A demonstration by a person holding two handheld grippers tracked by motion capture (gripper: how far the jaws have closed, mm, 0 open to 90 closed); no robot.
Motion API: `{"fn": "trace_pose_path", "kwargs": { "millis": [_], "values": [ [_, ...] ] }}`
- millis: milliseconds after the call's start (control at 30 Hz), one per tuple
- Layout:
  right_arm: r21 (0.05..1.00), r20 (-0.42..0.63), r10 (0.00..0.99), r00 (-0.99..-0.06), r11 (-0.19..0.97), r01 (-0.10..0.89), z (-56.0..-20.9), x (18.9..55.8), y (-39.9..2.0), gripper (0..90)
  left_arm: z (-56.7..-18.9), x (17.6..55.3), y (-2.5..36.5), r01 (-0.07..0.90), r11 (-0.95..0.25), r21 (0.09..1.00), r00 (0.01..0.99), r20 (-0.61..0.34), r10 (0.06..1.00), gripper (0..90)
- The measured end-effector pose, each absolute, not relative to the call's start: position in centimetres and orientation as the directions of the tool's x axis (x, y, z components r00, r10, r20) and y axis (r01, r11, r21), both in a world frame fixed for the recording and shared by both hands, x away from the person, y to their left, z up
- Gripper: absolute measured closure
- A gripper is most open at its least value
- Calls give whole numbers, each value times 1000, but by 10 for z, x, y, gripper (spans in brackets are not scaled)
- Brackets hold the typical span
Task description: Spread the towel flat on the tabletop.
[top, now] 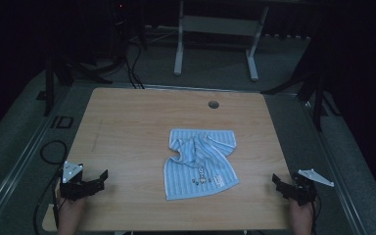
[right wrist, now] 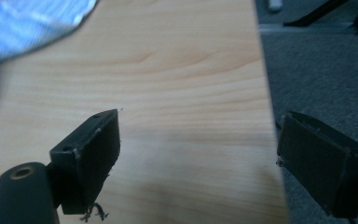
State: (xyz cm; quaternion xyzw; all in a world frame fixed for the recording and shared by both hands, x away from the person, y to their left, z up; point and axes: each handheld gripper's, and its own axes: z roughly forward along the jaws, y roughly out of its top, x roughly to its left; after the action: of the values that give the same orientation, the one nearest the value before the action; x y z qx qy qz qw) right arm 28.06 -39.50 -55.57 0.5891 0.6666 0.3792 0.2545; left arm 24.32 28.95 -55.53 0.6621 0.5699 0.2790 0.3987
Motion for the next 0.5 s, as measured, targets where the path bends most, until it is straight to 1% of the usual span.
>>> {"fn": "trace_pose_path", "kwargs": {
  "millis": [33,67,100,133,167,267,300,333,367,400,433,467,500],
  "values": [
    [805,107,978,-176,18,592,-556,281,-395,128,-555,243,291,552,-48,832,210,-83,974,36],
    [799,93,976,-199,46,600,-556,281,-393,128,-555,244,292,573,-60,818,226,-87,970,36],
    [799,93,976,-199,46,600,-556,281,-393,128,-553,245,292,608,-82,790,230,-77,970,36],
    [799,87,972,-216,61,598,-556,282,-392,127,-550,243,292,606,-105,788,236,-52,970,36],
    [801,86,968,-235,73,594,-556,281,-392,128,-546,241,291,583,-108,805,241,-44,970,36],
    [794,73,964,-256,99,599,-556,282,-390,128,-540,240,292,597,-123,793,268,-52,962,31],
    [773,42,948,-315,169,612,-555,285,-384,130,-538,242,295,638,-111,762,293,-107,950,27],
    [773,42,948,-315,169,612,-555,285,-384,130,-537,244,296,656,-130,744,300,-98,949,27],
    [761,27,929,-368,220,611,-554,285,-378,130,-536,244,296,668,-152,728,310,-86,947,27],
    [761,27,929,-368,220,611,-554,285,-378,130,-536,246,296,689,-171,704,318,-83,944,27],
    [753,1,928,-374,245,611,-553,285,-375,132,-534,247,294,707,-207,677,337,-64,939,27],
    [745,-5,920,-391,264,612,-550,284,-372,133,-533,247,293,707,-223,671,348,-56,936,27],
    [739,4,911,-412,275,615,-548,285,-370,133,-532,250,294,727,-221,650,355,-80,932,27]
  ]
}}
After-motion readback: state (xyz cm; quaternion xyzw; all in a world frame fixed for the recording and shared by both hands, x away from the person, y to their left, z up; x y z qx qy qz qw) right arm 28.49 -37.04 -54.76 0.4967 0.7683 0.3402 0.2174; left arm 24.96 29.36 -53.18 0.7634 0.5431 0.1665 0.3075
